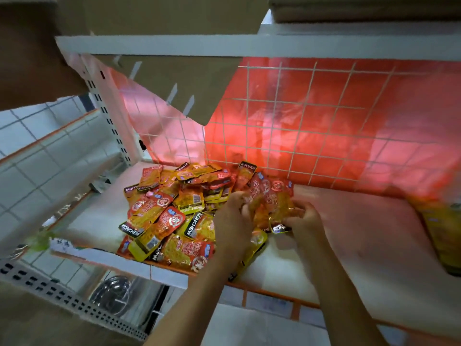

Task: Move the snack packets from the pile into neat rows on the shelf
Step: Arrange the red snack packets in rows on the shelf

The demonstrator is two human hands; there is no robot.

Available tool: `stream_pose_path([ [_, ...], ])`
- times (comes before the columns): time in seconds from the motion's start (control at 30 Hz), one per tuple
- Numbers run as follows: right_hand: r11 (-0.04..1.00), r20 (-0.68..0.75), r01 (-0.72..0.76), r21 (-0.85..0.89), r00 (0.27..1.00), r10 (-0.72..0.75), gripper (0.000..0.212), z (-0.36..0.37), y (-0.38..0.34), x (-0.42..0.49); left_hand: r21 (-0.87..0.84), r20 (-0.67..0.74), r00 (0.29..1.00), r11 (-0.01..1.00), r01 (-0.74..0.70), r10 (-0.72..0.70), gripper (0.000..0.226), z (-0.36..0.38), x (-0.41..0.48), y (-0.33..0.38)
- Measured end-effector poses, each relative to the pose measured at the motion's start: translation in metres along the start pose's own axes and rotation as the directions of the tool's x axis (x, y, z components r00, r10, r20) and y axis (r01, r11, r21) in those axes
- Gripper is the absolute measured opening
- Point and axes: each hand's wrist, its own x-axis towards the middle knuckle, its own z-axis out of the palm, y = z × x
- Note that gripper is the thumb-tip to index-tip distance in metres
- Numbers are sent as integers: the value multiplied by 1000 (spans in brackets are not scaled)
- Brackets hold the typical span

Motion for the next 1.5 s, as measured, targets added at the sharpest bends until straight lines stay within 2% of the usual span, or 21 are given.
stream_pose_path([
  [0.07, 997, 34, 4, 72, 999, -6, 44, -20, -4, -11, -176, 70, 996, 982, 65, -53, 16, 5, -6, 11],
  [0.2, 989, -1, 59, 137, 998, -59, 33, -62, -3, -33, -441, 311, 940, 854, 276, -143, 39, 34, -18, 32],
  [0.3, 986, -68, 68, 151, 996, -58, 34, -100, -1, -44, -520, 464, 881, 776, 358, -96, 56, 59, -32, 56],
  [0.4, 985, -124, 98, 140, 989, -81, 33, -143, 0, -54, -583, 557, 830, 707, 400, -10, 42, 77, -52, 90],
  [0.57, 983, -219, 133, 125, 970, -104, 41, -224, -3, -78, -577, 650, 760, 657, 486, 9, 47, 122, -92, 147],
  [0.73, 979, -315, 177, 98, 939, -138, 6, -319, -6, -115, -530, 740, 672, 609, 591, -8, 23, 175, -154, 212],
  [0.8, 974, -383, 205, 92, 910, -156, 22, -358, -8, -127, -523, 760, 650, 592, 613, -1, 14, 196, -180, 241],
  [0.87, 967, -422, 226, 117, 893, -157, 47, -396, -6, -135, -521, 780, 625, 576, 630, 21, 16, 216, -204, 267],
  [0.9, 969, -445, 212, 130, 886, -134, 52, -412, -8, -141, -515, 791, 611, 565, 644, 26, 18, 226, -216, 280],
  [0.97, 971, -473, 189, 148, 876, -98, 39, -447, -7, -150, -507, 807, 589, 559, 657, 39, 17, 244, -237, 303],
  [1.03, 973, -500, 182, 143, 861, -87, 33, -479, -4, -157, -492, 824, 564, 567, 661, 58, 10, 263, -255, 324],
  [1.1, 978, -517, 172, 119, 851, -87, 36, -508, -1, -164, -464, 844, 533, 583, 667, 63, 8, 280, -271, 342],
  [1.33, 961, -617, 212, 175, 784, -60, 32, -581, 11, -169, -407, 876, 473, 677, 613, 99, 28, 335, -300, 391],
  [1.5, 953, -706, 221, 205, 708, -13, 35, -634, 12, -150, -387, 904, 398, 692, 610, 154, 28, 379, -306, 436],
])
